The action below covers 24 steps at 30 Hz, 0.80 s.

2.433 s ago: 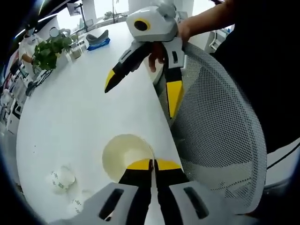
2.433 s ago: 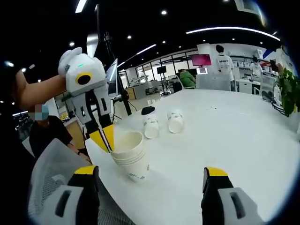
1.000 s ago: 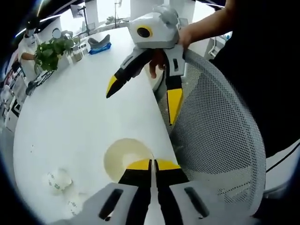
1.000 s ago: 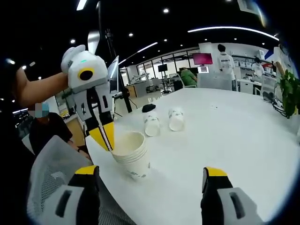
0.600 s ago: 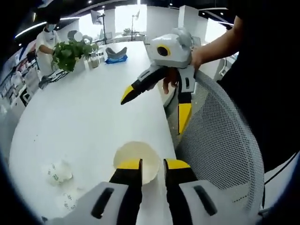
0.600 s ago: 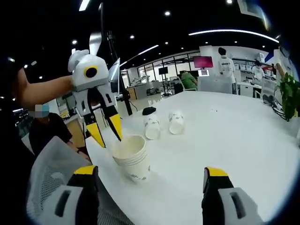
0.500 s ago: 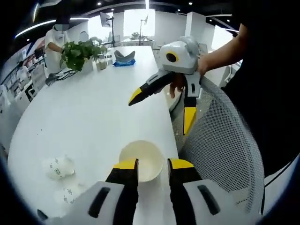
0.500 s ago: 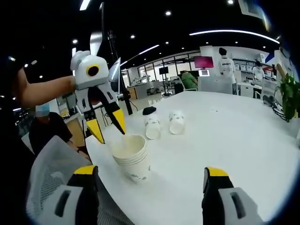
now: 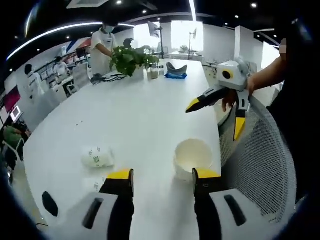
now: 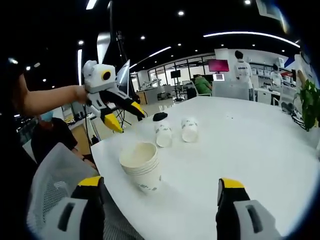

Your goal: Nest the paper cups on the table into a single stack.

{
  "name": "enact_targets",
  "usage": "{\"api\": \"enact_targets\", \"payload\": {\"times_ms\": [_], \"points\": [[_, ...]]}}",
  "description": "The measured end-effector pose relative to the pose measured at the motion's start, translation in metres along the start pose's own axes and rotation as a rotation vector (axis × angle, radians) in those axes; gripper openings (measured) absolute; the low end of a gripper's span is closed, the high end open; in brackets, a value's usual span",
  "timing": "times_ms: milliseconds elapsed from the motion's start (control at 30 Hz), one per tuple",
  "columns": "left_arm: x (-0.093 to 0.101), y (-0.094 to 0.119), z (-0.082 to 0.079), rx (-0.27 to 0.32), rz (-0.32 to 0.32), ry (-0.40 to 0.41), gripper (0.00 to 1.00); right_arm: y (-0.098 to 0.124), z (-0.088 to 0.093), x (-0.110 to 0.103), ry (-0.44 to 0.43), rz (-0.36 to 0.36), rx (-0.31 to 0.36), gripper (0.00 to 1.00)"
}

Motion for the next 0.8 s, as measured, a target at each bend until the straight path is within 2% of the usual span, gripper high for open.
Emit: {"api": "enact_targets", "payload": {"times_ms": [67,200,367,533,633,733,800], "points": [[-0.011,0.002,0.006,0.008,-0.033,0.01,0.56,0.0,0.0,0.0,0.001,0.0,0.0,0.95],[-0.02,0.002,0.011,0.017,-0.086,0.046,0.61,0.0,0.0,0.0,0.001,0.003,0.002,0.96],[-0.038,0.001,0.03,0.009,-0.167,0.16,0.64,0.0,0.0,0.001,-0.001,0.01,-0.001,0.96],[-0.046,0.0,0.038,-0.002,-0.253,0.246,0.67,0.0,0.0,0.001,-0.004,0.013,-0.004,0.95],[-0.057,0.0,0.042,0.03,-0.291,0.346,0.68,0.0,0.0,0.001,-0.006,0.013,-0.008,0.95],[-0.06,-0.001,0.043,0.052,-0.334,0.396,0.69,0.0,0.001,0.001,-0.004,0.012,-0.012,0.95],[-0.07,0.001,0.046,0.055,-0.372,0.416,0.68,0.0,0.002,0.001,-0.004,0.011,-0.014,0.95]]}}
Point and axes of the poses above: the point that each gripper's makers call its tool centre point, and the gripper's own axes: y roughly backward along the fingers, x roughly to its right, z roughly out of its underside, the point moved 5 cm from there along y, roughly backward along the fingers, and after that the axes turned 2 degrees about y, right-handed, at the moved point
